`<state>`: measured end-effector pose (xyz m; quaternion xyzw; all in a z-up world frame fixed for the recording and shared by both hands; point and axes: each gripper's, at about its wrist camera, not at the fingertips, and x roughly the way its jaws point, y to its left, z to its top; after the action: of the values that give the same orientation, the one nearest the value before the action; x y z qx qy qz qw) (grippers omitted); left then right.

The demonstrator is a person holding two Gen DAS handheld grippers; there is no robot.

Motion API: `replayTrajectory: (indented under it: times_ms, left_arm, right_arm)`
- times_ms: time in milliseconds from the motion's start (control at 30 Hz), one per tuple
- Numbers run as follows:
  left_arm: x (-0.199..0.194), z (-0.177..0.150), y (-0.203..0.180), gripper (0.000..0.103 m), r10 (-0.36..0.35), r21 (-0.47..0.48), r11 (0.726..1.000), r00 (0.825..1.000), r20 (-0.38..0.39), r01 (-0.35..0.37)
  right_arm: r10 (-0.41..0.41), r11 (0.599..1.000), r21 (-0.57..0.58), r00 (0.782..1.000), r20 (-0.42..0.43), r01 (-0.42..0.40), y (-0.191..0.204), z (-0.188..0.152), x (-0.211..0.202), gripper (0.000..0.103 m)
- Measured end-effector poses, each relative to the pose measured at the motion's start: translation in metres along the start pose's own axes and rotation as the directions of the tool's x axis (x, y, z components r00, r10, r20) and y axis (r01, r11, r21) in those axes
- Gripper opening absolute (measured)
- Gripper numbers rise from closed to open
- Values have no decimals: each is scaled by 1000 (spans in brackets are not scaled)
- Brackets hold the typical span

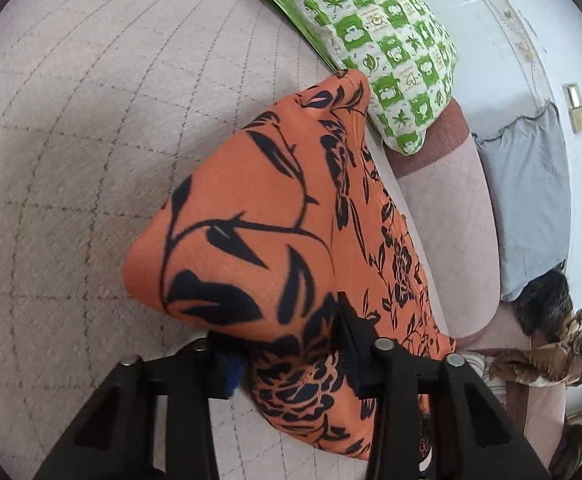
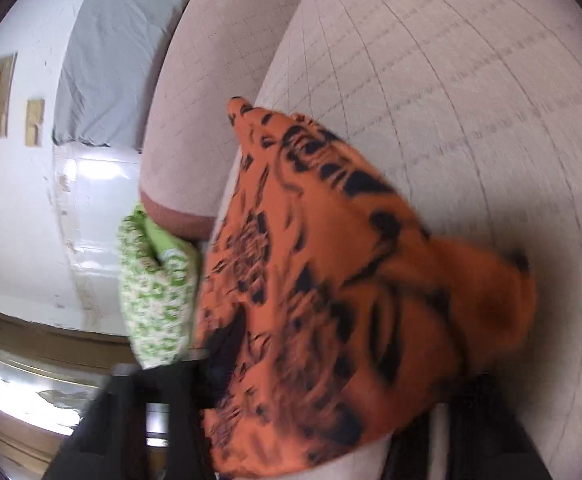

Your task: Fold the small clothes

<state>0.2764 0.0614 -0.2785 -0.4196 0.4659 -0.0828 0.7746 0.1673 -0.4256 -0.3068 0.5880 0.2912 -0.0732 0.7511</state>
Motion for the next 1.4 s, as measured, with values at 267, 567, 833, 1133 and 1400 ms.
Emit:
replayTrajectory:
  times_ms: [267,567,833,1133,1400]
  left_arm:
    - [-5,-3,-13,18,-7,66,998,999,41,5]
    - [-70,-25,-24,16,-62,172,984,994,91,46]
    - [-121,-90,42,16,8,119,993,1000,4,-8]
    - [-172,-92,58,25,78,167,982,994,73,-89]
    - [-221,-77,30,38,114,329,915,933,343,-232]
  right_arm:
    - [-109,979,-169,993,39,114,27,-2,2,16]
    - [-94,872,-459,979,179,167,81,-45,-53,16]
    - [-121,886,-438,987,102,154,32,-86,-142,16]
    - [-159,966,-215,985,-61,143,-25,-69,-186,32]
    - [-240,879,-308,897,371,363,6,-45,-264,53]
